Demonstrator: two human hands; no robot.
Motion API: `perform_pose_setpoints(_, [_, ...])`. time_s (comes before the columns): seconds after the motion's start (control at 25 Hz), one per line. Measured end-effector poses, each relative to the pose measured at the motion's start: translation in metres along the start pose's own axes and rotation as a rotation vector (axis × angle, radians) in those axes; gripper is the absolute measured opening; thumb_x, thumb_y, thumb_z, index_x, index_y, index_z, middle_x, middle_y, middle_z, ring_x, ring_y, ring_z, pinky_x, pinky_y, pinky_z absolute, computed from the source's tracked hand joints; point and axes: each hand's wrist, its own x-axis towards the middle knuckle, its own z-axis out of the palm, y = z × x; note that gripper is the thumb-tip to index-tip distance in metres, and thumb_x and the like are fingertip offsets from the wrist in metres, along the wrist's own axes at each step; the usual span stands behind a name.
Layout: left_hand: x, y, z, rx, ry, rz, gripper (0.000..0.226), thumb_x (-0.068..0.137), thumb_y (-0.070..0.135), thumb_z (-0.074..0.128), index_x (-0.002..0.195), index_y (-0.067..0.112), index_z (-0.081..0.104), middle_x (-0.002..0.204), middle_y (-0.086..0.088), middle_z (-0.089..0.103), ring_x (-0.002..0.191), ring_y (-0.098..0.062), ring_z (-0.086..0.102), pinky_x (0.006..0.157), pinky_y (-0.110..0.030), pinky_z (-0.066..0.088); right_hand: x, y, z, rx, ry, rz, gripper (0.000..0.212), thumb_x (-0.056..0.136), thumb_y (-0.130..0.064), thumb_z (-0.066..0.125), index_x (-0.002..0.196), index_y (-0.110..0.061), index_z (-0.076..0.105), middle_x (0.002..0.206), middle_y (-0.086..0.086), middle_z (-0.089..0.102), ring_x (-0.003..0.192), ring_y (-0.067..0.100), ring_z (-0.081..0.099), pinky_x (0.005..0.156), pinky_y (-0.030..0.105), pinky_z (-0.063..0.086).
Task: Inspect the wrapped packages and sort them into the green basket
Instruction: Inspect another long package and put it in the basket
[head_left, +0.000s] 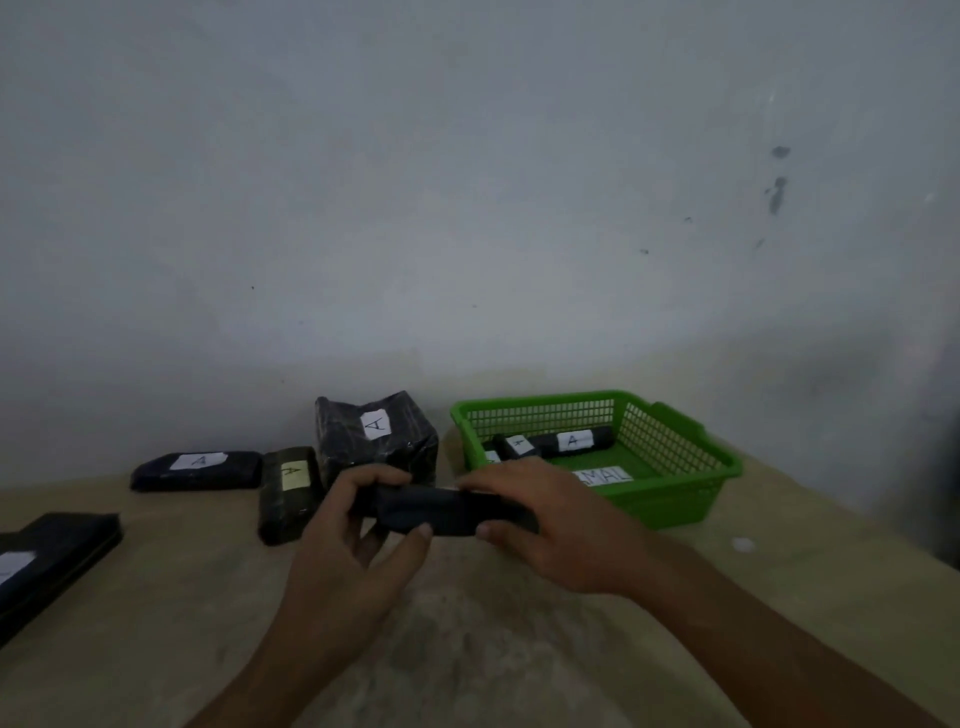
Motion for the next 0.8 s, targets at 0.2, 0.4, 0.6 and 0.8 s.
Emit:
perform_pose_setpoints(0.2, [0.030, 0.001, 0.047, -0.077, -0.134, 0.102, 0.033, 0.070, 0.013, 0.072, 0.097, 0.024, 0.057, 0.108, 0.005, 0.060, 0.109, -0.012, 0.060, 0.089, -0.015, 0.049, -0.019, 0.042, -0.039, -0.020, 0.140, 0.059, 0.034, 0.087, -0.031, 0.065, 0.120, -0.022, 0.065, 0.111, -0.004, 0.069, 0.097, 0.009, 0.057, 0.082, 0.029, 0.046])
perform_pose_setpoints(0.4, [0.056, -0.012, 0.086, 0.051, -0.213, 0.150, 0.034, 0.072, 0.025, 0.069, 0.102, 0.034, 0.055, 0.111, 0.011, 0.057, 0.113, -0.009, 0.056, 0.092, -0.010, 0.044, -0.029, 0.083, -0.047, -0.190, 0.221, 0.063, 0.025, 0.088, -0.028, 0.060, 0.111, -0.020, 0.067, 0.107, -0.005, 0.070, 0.095, 0.018, 0.059, 0.079, 0.036, 0.050])
perform_pose_setpoints(0.6, [0.089, -0.040, 0.096, 0.473, -0.031, 0.128, 0.036, 0.082, 0.017, 0.071, 0.114, 0.022, 0.054, 0.114, 0.005, 0.054, 0.108, -0.011, 0.051, 0.091, -0.014, 0.038, -0.018, 0.137, -0.048, -0.316, 0.118, 0.238, 0.027, 0.092, -0.029, 0.057, 0.115, -0.020, 0.065, 0.115, -0.003, 0.063, 0.108, 0.017, 0.052, 0.089, 0.038, 0.048])
perform_pose_setpoints(0.8, [0.098, -0.069, 0.093, 0.415, -0.059, -0.247, 0.049, 0.084, 0.006, 0.067, 0.128, 0.010, 0.048, 0.122, -0.006, 0.051, 0.108, -0.019, 0.053, 0.081, -0.023, 0.048, 0.011, 0.191, -0.036, -0.346, -0.094, 0.443, 0.021, 0.086, -0.021, 0.065, 0.105, -0.018, 0.073, 0.101, 0.005, 0.070, 0.088, 0.019, 0.062, 0.082, 0.036, 0.053])
